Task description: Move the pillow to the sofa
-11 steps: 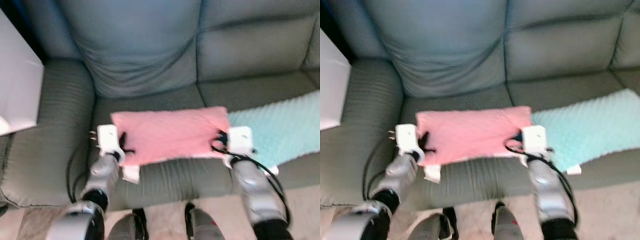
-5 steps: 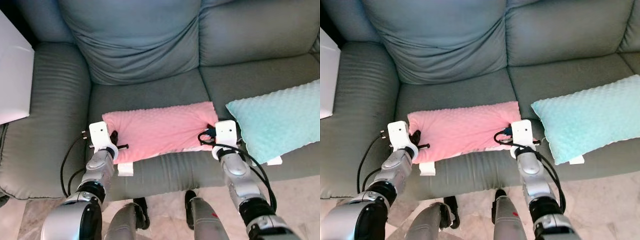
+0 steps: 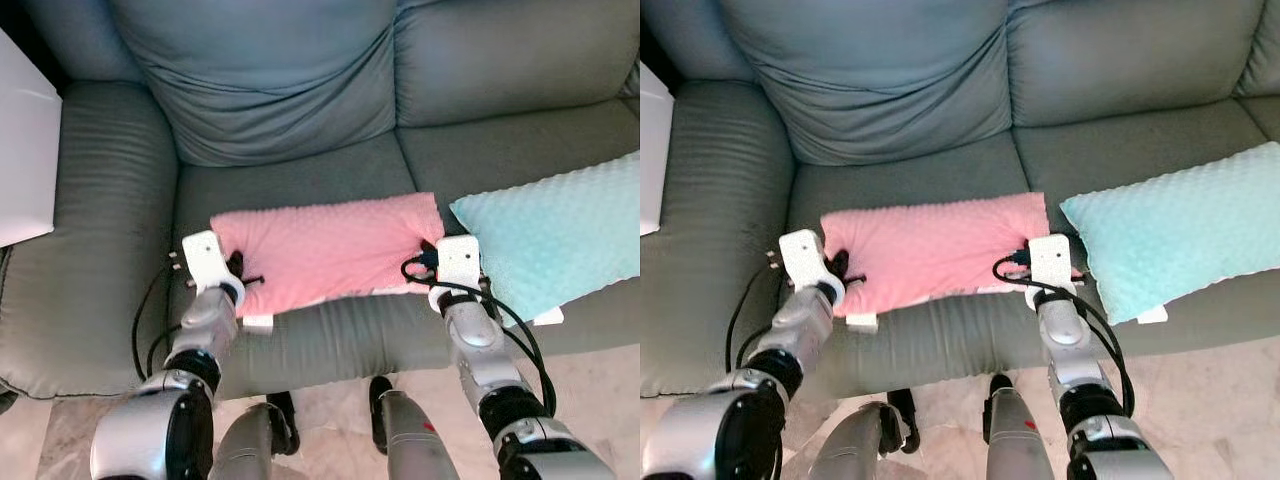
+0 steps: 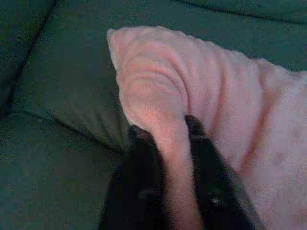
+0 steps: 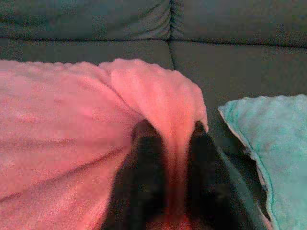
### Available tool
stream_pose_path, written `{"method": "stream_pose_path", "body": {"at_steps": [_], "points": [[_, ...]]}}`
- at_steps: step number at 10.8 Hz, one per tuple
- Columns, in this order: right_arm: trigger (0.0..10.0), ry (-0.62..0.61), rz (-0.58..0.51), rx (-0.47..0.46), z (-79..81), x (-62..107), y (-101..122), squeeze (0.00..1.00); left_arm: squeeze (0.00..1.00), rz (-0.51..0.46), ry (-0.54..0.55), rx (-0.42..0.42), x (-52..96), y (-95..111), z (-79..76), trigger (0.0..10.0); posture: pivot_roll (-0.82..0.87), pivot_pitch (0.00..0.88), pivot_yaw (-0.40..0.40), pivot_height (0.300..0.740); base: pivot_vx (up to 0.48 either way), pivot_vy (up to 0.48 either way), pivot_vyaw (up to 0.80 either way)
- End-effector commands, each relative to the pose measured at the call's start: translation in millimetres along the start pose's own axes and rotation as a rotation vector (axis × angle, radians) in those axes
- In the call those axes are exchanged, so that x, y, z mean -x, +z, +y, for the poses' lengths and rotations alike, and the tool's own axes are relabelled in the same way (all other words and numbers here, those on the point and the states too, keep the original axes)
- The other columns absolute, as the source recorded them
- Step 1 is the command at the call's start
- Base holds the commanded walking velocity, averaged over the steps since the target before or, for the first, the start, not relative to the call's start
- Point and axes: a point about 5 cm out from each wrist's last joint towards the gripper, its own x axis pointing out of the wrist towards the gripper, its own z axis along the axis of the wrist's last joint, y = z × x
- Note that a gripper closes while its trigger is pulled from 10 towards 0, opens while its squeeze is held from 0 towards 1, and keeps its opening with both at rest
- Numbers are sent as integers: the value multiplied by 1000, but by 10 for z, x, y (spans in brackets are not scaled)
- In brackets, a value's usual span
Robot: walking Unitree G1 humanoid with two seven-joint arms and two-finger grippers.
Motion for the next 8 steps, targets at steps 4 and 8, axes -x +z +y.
{"method": "stream_pose_path", "body": {"at_steps": [4, 8], "points": [[10000, 3, -19, -30, 34, 1, -3, 1000, 1000, 5, 11, 11, 24, -42, 102, 10000, -172, 446, 98, 740, 0, 0, 0], [10000, 51, 7, -53, 111, 74, -94, 1000, 1000, 41, 9, -9, 50, -125, 140, 10000, -173, 450, 98, 740, 0, 0, 0]]}}
